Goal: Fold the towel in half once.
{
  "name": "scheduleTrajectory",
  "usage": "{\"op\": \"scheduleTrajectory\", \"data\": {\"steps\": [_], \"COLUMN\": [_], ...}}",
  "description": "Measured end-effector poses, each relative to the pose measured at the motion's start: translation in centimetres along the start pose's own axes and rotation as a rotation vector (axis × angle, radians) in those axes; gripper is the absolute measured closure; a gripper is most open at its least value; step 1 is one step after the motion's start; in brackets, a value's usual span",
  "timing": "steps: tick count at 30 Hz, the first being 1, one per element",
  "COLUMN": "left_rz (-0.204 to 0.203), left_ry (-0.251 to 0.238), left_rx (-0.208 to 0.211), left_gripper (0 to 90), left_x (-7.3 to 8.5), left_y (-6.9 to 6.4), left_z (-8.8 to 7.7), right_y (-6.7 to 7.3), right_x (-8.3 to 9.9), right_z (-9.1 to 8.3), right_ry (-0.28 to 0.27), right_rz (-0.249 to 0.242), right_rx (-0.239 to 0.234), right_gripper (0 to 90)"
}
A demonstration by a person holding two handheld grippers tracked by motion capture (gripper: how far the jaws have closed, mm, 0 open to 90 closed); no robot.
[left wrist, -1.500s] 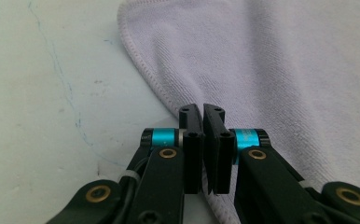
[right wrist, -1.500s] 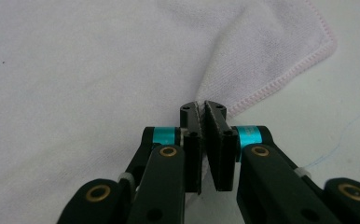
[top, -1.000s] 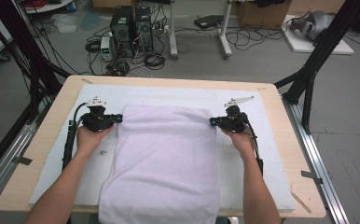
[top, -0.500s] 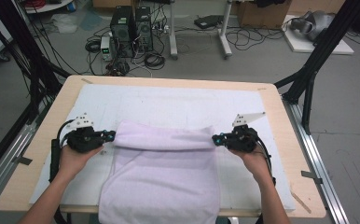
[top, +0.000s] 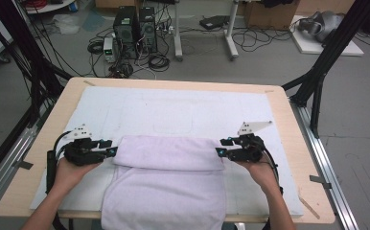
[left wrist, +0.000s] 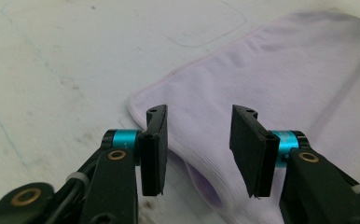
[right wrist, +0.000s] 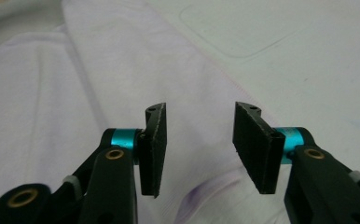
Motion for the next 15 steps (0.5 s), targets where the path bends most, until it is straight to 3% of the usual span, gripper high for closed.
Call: {"op": "scheduleTrajectory", "data": {"steps": [2, 7, 8, 10, 12, 14, 15], "left_rz": [0.005, -0.061, -0.068, -0.064, -0.045, -0.029, -0.029], "left_ry": [0.015, 0.036, 0.041, 0.067, 0.129, 0.131, 0.136], "left_rx": [-0.018, -0.023, -0.027, -0.044, -0.085, -0.124, -0.131], "left_gripper": [57.0, 57.4, 57.5, 57.5, 58.4, 66.1, 68.6], "left_x": [-0.4, -0.5, -0.5, -0.5, -0.2, -0.2, -0.2], "left_y": [0.4, 1.6, 1.7, 1.9, 2.0, 1.9, 1.9], "left_z": [1.1, 4.4, 4.9, 5.8, 6.7, 6.8, 6.8], "right_y": [-0.8, -3.1, -3.5, -4.1, -4.6, -4.6, -4.5], "right_x": [-0.6, -0.5, -0.3, 0.2, 0.5, 0.7, 0.6], "right_z": [0.9, 3.4, 3.8, 4.5, 5.0, 5.6, 5.7], "right_ry": [0.019, 0.028, 0.050, 0.082, 0.100, 0.134, 0.138], "right_rz": [0.007, 0.074, 0.079, 0.095, 0.099, 0.098, 0.075], "right_rx": [0.015, 0.005, 0.027, 0.054, 0.070, 0.075, 0.086], "right_gripper": [51.8, 51.0, 51.1, 52.0, 53.3, 58.1, 62.9]}}
Point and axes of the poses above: each handheld gripper's, and its own axes: z roughly forward along the jaws, x roughly out of its underside, y roughly to its left, the point moved 1 cm from there along z, roughly forward along the jaws, and after that the axes turned 7 degrees about -x, right-handed, at the moved point
